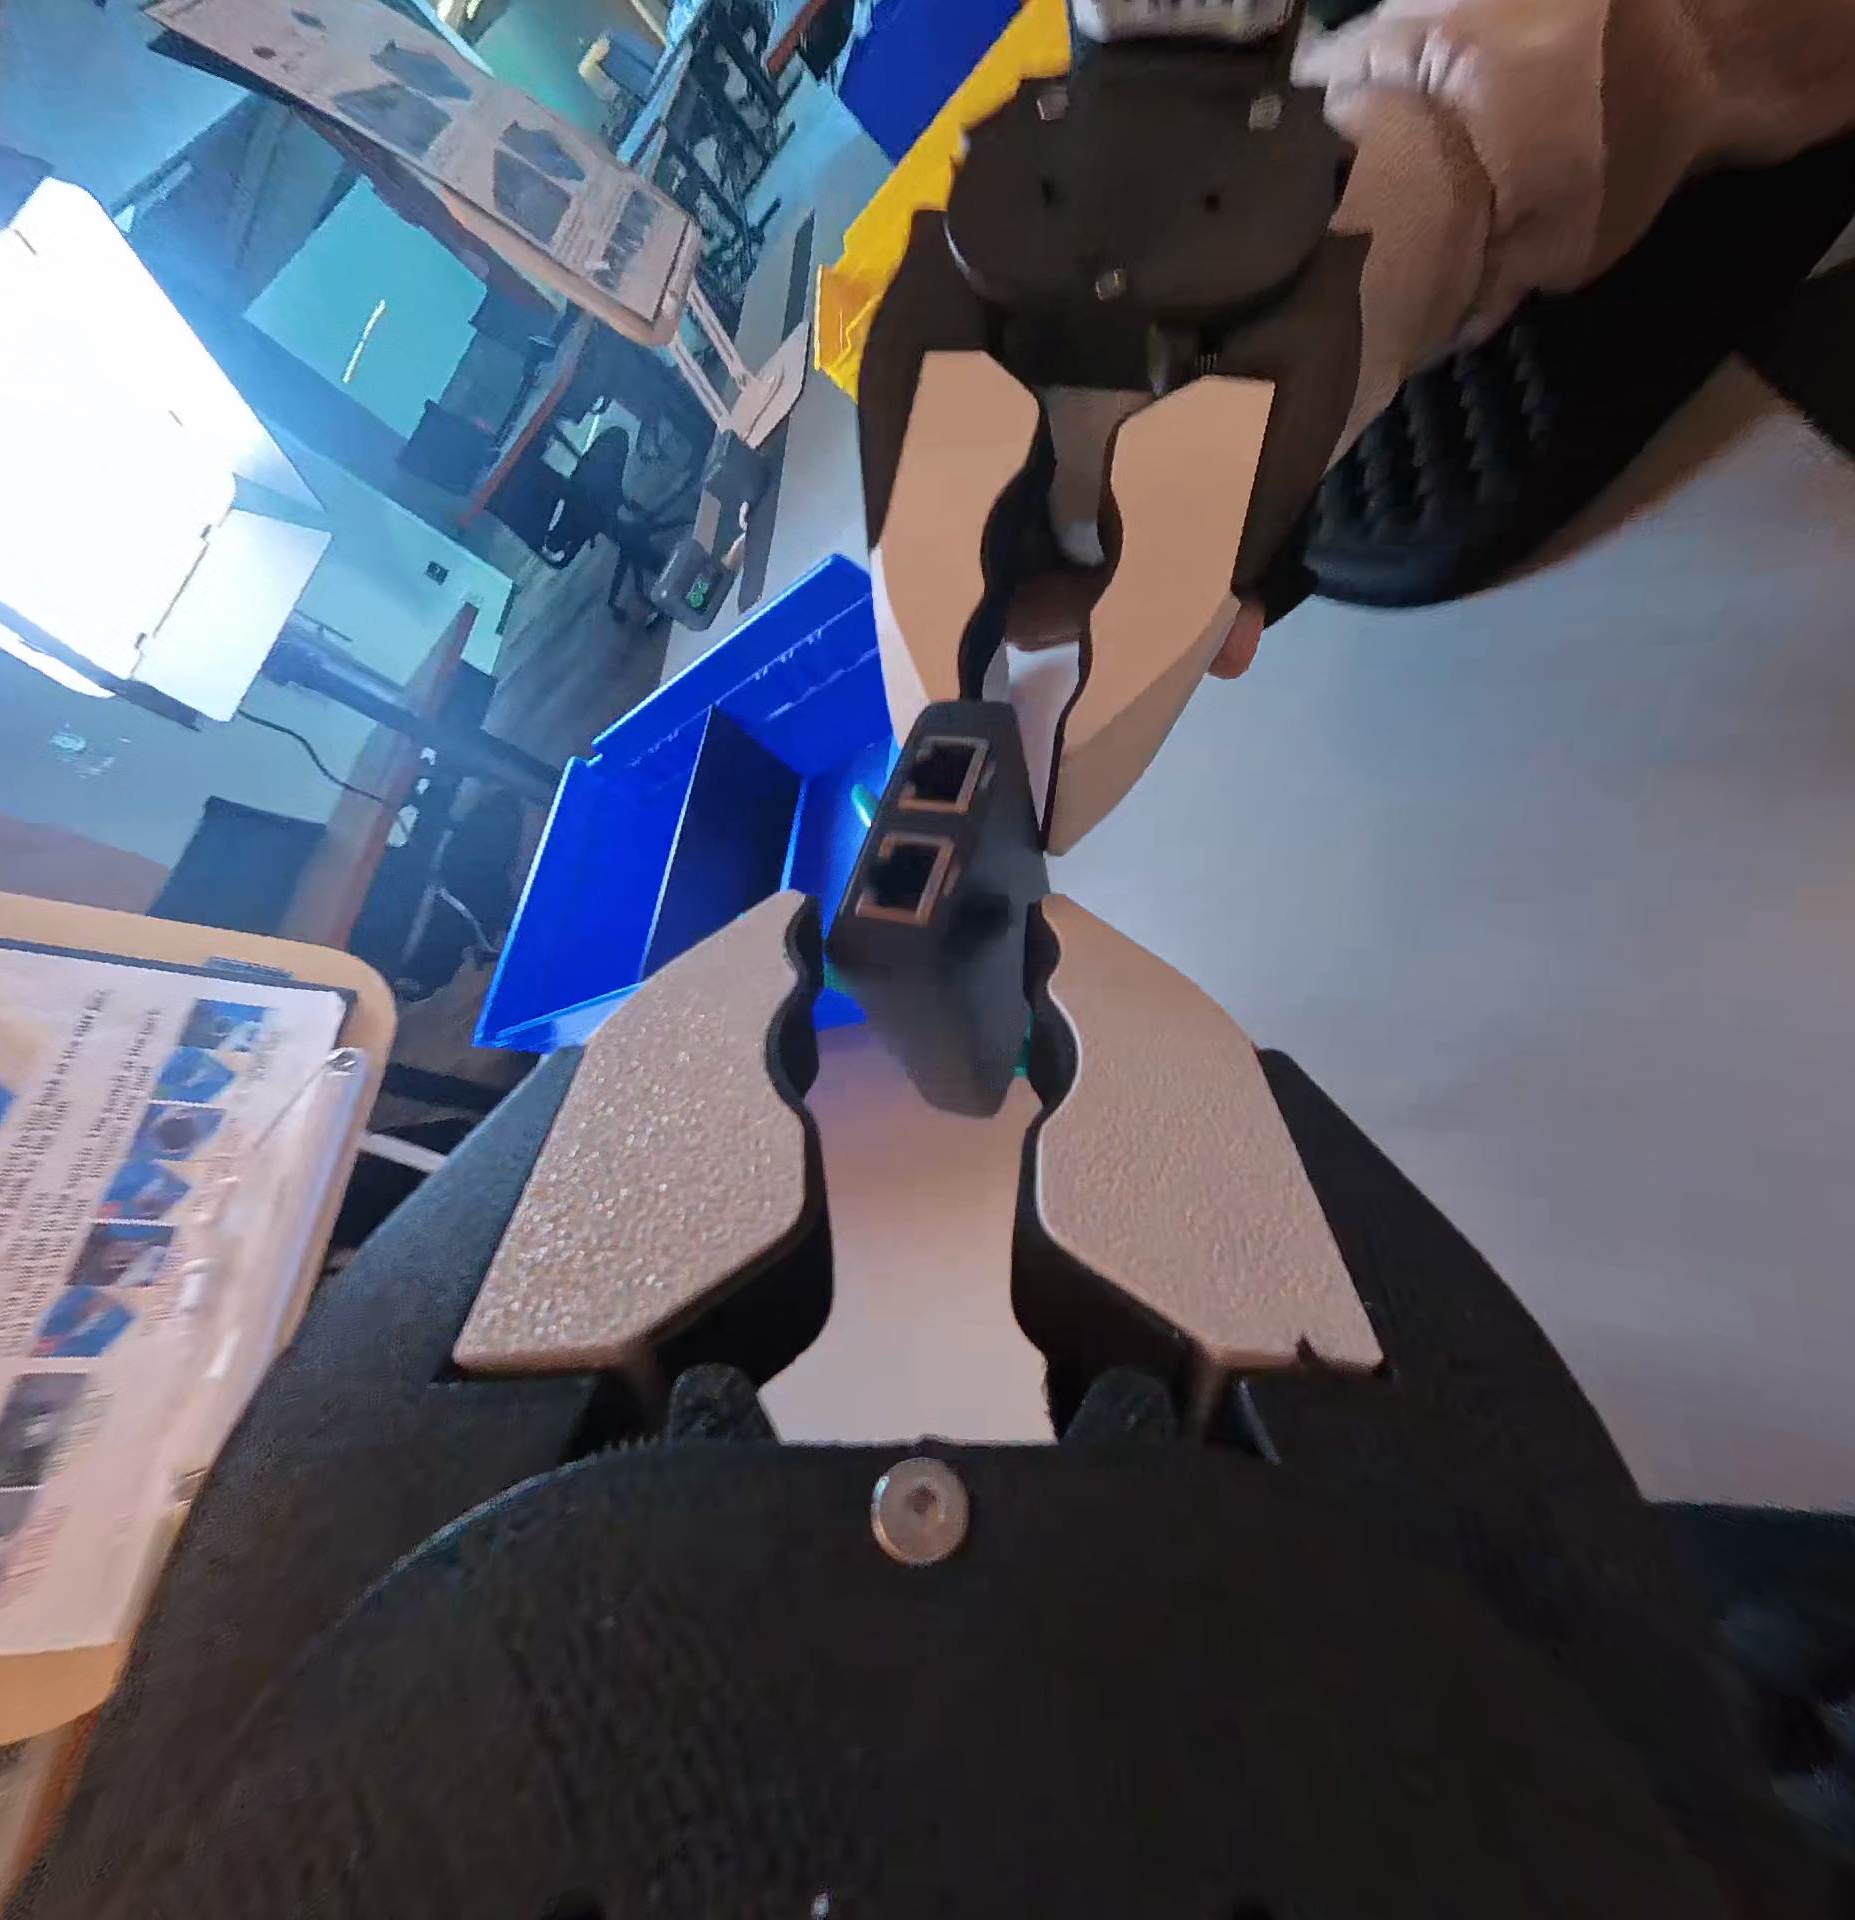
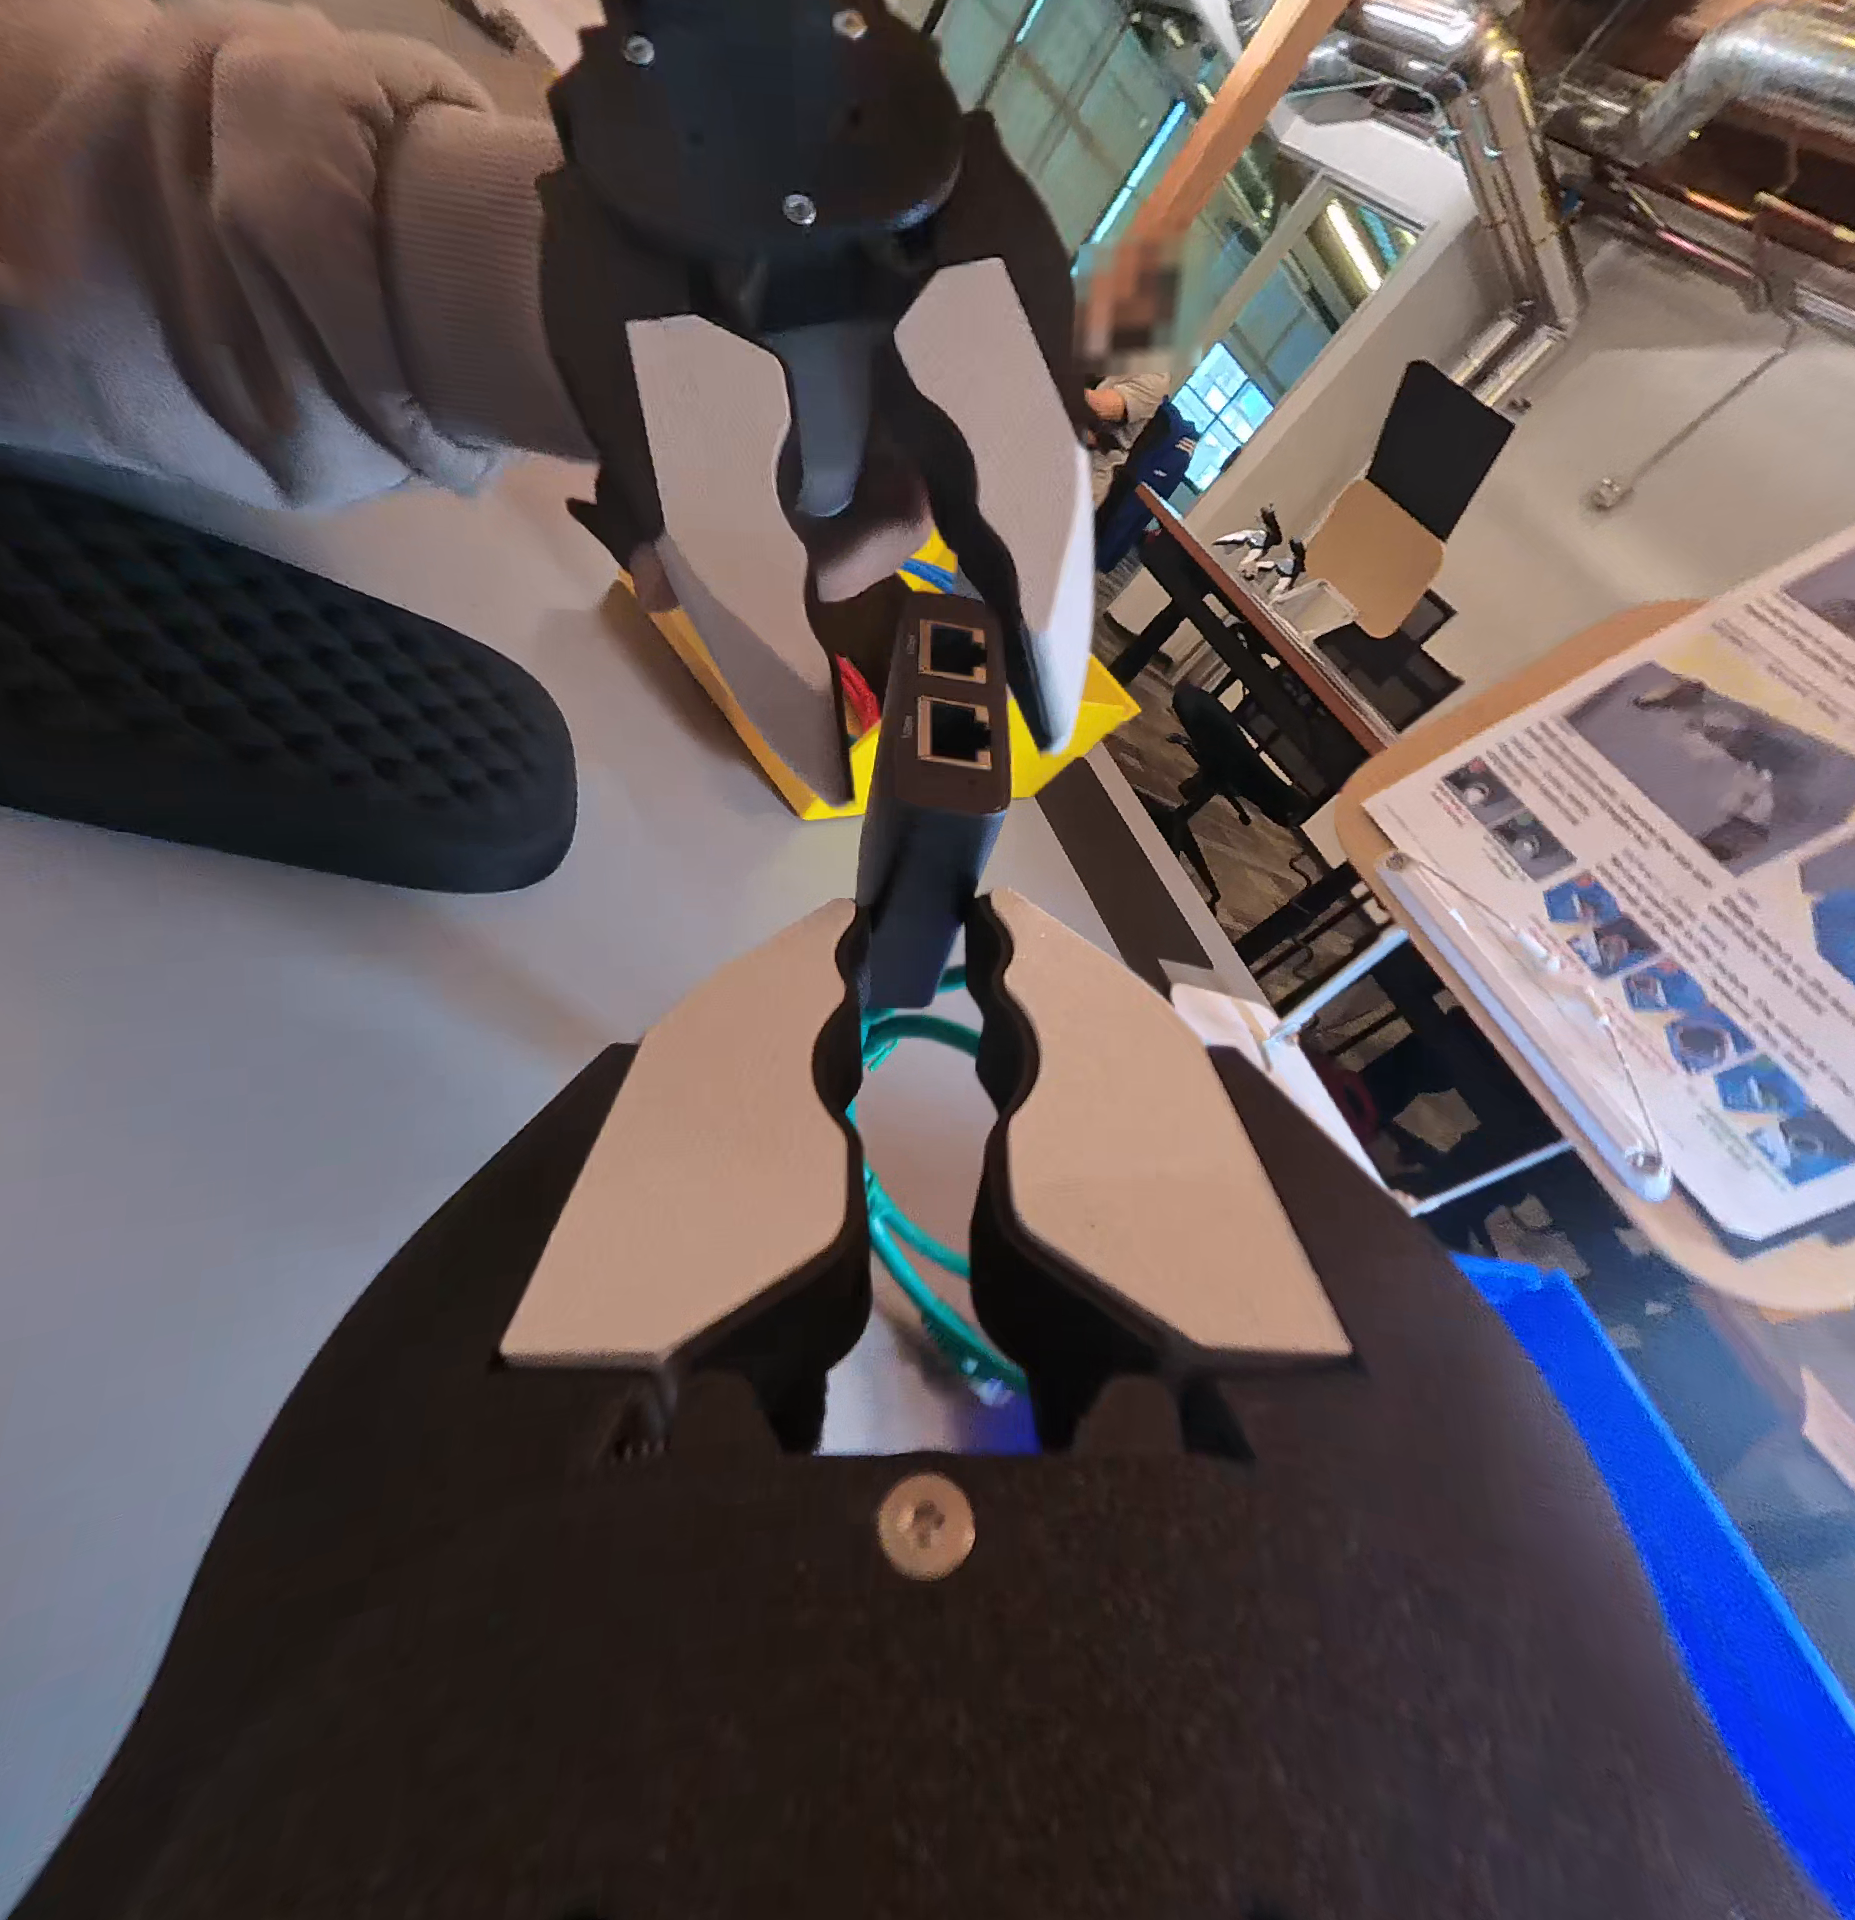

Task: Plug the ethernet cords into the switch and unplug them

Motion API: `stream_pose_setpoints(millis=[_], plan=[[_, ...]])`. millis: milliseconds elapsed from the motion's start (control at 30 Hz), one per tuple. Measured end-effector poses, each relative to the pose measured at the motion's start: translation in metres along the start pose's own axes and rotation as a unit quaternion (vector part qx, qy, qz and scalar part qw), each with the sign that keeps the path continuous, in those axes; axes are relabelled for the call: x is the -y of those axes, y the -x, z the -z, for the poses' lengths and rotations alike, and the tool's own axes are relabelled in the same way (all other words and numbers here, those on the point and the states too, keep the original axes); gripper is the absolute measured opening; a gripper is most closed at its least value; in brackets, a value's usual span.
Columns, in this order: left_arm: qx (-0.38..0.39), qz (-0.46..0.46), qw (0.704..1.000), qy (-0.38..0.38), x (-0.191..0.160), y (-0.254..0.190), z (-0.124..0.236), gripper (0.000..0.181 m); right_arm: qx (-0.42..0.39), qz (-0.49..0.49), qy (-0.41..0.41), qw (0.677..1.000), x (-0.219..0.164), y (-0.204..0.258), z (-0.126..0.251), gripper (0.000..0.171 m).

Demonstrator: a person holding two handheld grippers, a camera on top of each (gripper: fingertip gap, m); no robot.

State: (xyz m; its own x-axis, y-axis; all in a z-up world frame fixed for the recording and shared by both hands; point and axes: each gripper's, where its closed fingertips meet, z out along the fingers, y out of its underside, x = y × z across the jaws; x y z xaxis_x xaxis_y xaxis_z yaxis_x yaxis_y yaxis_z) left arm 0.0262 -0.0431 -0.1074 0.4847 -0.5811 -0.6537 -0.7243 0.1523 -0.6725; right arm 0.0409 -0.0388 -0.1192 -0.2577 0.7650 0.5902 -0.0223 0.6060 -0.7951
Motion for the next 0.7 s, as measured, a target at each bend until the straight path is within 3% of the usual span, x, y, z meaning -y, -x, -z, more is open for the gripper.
stream_pose_setpoints(millis=[133, 267, 400, 567, 633, 700], plan=[[0.031, -0.045, 0.998, -0.001, 0.009, 0.023, 0.012, 0.028, -0.014, 0.068, 0.024, 0.997, 0.022, -0.020, -0.012, 0.018], [0.085, -0.025, 0.991, -0.104, 0.043, 0.062, 0.041, 0.021, -0.069, 0.075, -0.017, 0.995, 0.070, -0.063, -0.005, 0.004], [0.108, 0.014, 0.972, -0.208, 0.064, 0.085, 0.074, 0.021, -0.086, 0.044, -0.051, 0.994, 0.095, -0.086, 0.010, 0.021], [0.126, 0.092, 0.935, -0.319, 0.074, 0.104, 0.101, 0.022, 0.003, -0.066, -0.064, 0.996, 0.071, -0.055, -0.002, 0.021], [0.120, 0.121, 0.917, -0.361, 0.079, 0.108, 0.106, 0.021, 0.085, -0.170, -0.088, 0.978, 0.062, -0.025, -0.019, 0.022], [0.107, 0.145, 0.897, -0.403, 0.087, 0.108, 0.108, 0.021, 0.144, -0.274, -0.097, 0.946, 0.047, 0.000, -0.042, 0.038]])
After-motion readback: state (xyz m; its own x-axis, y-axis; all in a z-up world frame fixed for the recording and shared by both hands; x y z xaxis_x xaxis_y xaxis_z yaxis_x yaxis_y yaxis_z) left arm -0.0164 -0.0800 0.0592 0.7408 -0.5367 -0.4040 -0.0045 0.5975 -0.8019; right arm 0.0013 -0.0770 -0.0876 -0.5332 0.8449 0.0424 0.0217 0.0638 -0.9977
